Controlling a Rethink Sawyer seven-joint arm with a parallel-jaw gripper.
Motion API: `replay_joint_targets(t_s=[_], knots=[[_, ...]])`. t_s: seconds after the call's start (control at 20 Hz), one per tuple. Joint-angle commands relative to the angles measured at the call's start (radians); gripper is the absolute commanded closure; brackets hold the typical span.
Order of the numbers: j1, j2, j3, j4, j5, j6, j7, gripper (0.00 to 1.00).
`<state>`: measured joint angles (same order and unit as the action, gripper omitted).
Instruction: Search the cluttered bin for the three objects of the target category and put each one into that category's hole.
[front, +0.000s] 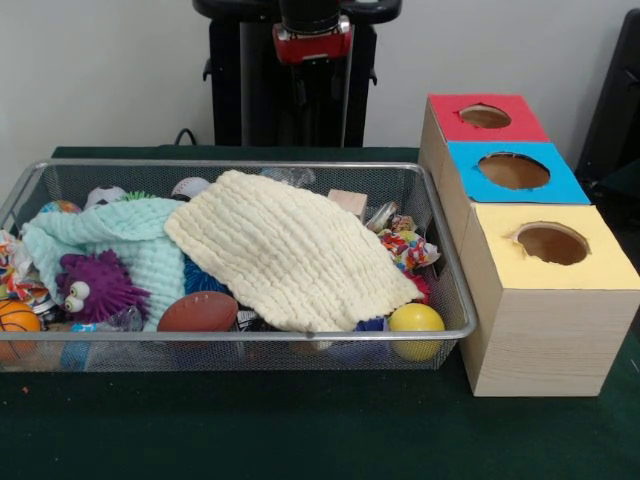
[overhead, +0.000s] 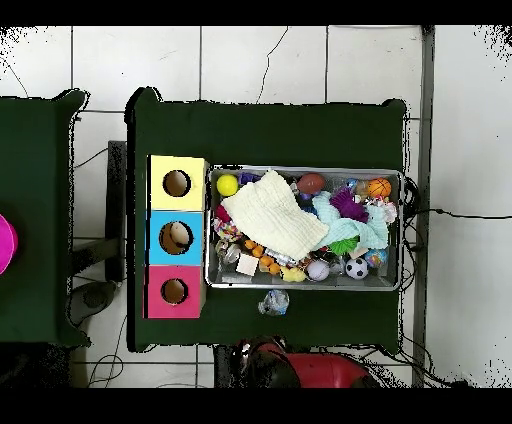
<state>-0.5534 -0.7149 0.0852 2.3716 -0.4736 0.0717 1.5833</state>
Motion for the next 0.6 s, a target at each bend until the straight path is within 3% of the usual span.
replay_joint_targets(t_s=[0.05,0.3,0.6], knots=[[0.017,0.017,0.015,-0.035,-0.019,-0.034,0.133,0.00],[0.033,0.060,-0.016,-0.041,-0.031,-0.096,0.148,0.00],[0.034,0.064,-0.012,-0.052,-0.025,-0.085,0.146,0.00]])
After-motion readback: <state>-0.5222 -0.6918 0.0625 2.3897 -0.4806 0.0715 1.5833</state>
